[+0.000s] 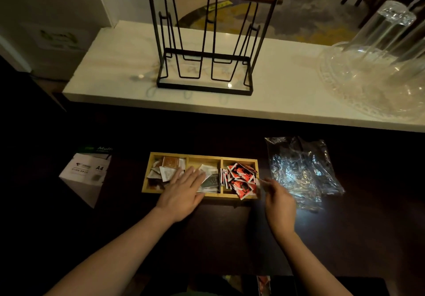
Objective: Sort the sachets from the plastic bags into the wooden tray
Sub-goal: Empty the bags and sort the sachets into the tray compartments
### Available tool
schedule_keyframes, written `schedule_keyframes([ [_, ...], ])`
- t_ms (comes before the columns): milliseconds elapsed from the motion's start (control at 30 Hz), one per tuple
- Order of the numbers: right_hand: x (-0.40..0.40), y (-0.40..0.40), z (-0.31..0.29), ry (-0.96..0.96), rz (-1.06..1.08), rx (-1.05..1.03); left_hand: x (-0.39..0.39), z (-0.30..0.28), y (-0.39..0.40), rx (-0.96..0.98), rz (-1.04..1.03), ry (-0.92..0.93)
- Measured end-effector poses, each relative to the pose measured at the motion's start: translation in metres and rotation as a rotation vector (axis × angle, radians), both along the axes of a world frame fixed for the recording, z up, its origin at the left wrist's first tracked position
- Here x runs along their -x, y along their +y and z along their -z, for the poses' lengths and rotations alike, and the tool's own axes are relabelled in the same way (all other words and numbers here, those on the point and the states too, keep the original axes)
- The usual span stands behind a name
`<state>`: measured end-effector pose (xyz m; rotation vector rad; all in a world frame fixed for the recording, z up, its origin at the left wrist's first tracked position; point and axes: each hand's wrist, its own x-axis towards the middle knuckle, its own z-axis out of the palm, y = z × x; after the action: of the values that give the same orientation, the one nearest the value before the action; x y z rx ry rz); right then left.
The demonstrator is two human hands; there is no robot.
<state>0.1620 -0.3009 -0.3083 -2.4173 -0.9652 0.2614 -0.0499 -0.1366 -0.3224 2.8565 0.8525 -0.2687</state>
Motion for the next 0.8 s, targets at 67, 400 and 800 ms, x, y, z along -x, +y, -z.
schedule_keyframes([
  [67,0.013,0.015,-0.014,0.062,-0.086,-0.072,0.008,-0.003,0.007,-0.075,0.007,-0.02],
  [400,0.088,0.12,-0.022,0.02,-0.574,-0.183,0.052,-0.008,0.049,0.245,-0.234,-0.224],
  [800,0.135,0.167,0.021,-0.045,-0.871,0.089,0.065,-0.009,0.032,0.164,-0.409,-0.397],
])
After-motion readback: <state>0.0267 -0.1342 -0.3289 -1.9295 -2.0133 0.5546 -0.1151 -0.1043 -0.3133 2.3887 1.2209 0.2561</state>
